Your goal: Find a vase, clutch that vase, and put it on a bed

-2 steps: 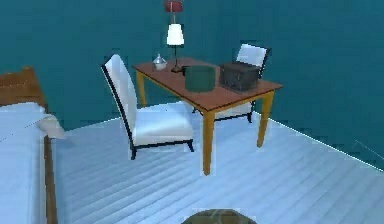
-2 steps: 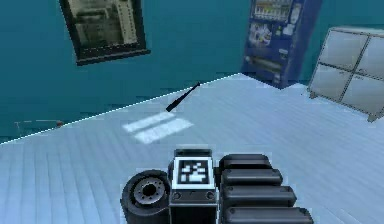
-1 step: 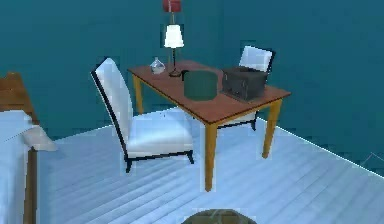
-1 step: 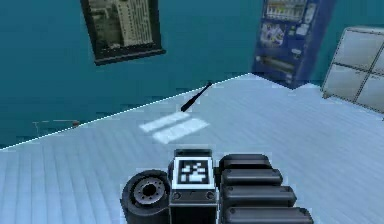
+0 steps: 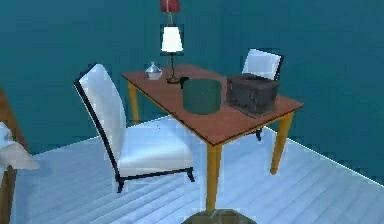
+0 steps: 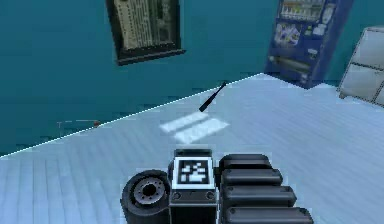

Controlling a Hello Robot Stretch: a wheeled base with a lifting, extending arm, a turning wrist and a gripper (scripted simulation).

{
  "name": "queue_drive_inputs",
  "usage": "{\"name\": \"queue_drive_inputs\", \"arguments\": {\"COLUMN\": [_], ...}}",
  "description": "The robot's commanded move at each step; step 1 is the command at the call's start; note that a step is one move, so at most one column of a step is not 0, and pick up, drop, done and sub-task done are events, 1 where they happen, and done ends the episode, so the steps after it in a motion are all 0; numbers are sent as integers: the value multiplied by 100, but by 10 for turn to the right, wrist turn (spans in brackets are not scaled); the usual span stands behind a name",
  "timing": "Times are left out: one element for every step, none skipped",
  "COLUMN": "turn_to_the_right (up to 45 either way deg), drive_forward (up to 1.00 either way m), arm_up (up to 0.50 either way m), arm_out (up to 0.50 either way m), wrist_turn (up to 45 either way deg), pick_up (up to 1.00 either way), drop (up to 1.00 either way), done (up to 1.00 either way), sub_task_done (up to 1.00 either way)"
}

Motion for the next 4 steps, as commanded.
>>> {"name": "queue_drive_inputs", "arguments": {"turn_to_the_right": [-240,0,-450,-450], "drive_forward": [0,95,0,0], "arm_up": [0,0,0,0], "arm_out": [0,0,0,0], "wrist_turn": [0,0,0,0], "pick_up": [0,0,0,0], "drop": [0,0,0,0], "done": [0,0,0,0], "sub_task_done": [0,0,0,0]}}
